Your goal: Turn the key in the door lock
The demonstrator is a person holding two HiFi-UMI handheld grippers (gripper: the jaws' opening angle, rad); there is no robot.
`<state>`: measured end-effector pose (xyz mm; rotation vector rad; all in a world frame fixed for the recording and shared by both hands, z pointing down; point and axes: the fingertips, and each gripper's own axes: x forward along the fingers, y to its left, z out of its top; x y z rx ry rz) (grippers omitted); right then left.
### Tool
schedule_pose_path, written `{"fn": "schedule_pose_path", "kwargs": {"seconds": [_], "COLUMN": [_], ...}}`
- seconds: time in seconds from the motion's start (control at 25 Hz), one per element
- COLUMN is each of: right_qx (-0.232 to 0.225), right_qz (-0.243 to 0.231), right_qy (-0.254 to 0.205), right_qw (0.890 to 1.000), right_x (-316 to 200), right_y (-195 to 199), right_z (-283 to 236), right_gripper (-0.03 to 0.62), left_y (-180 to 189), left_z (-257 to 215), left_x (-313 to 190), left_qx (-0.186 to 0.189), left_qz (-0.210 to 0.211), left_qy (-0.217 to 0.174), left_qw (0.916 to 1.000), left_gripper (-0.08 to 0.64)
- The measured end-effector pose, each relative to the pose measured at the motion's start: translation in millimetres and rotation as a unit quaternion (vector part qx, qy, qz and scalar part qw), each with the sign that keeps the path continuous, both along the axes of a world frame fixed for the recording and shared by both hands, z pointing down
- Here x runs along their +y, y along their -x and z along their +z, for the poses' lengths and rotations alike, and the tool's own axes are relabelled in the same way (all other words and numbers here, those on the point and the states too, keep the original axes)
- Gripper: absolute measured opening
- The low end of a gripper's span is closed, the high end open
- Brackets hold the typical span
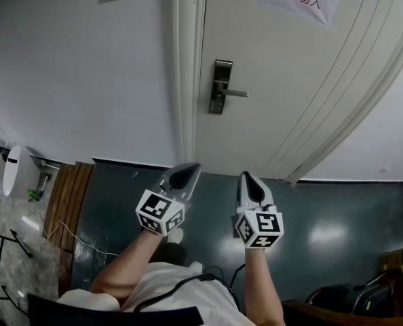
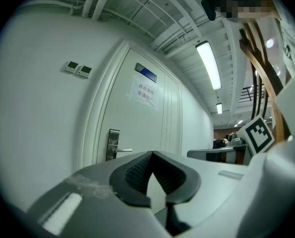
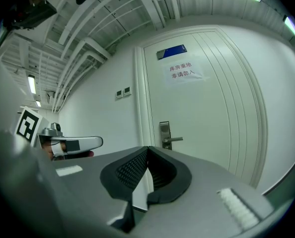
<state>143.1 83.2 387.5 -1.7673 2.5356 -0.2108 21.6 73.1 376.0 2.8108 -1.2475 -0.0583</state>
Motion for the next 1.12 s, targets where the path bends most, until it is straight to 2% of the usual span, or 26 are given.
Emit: {"fn": "schedule_pose_path", "kwargs": {"seconds": [0.52,0.8,1.12], "right_qx": [0.004,0.002,0.004], "right_qz": [0.007,0.026,0.061], "right_qy": [-0.012,-0.004,0.003], "right_qw": [1.000,1.000,0.998], "right_x": [-102.9,-149.9,-197.8], "right_y": [22.3,36.8,39.6], "right_z": [-15.4,-11.9,-0.5], "right_gripper": [0.009,0.009,0.008], "left_y": [15.6,29.7,46.1], "left_z": [-14.3,-10.7,-3.6], "left_x": [-109.6,-165.9,-227.4], "left_qx": [0.002,0.007,0.012], "left_qz": [0.006,0.034,0.060], "left_qy": [-0.001,0.015,0.015], "left_qw": [1.0000,0.9993,0.9980], "left_gripper": [0.006,0.006,0.006]}}
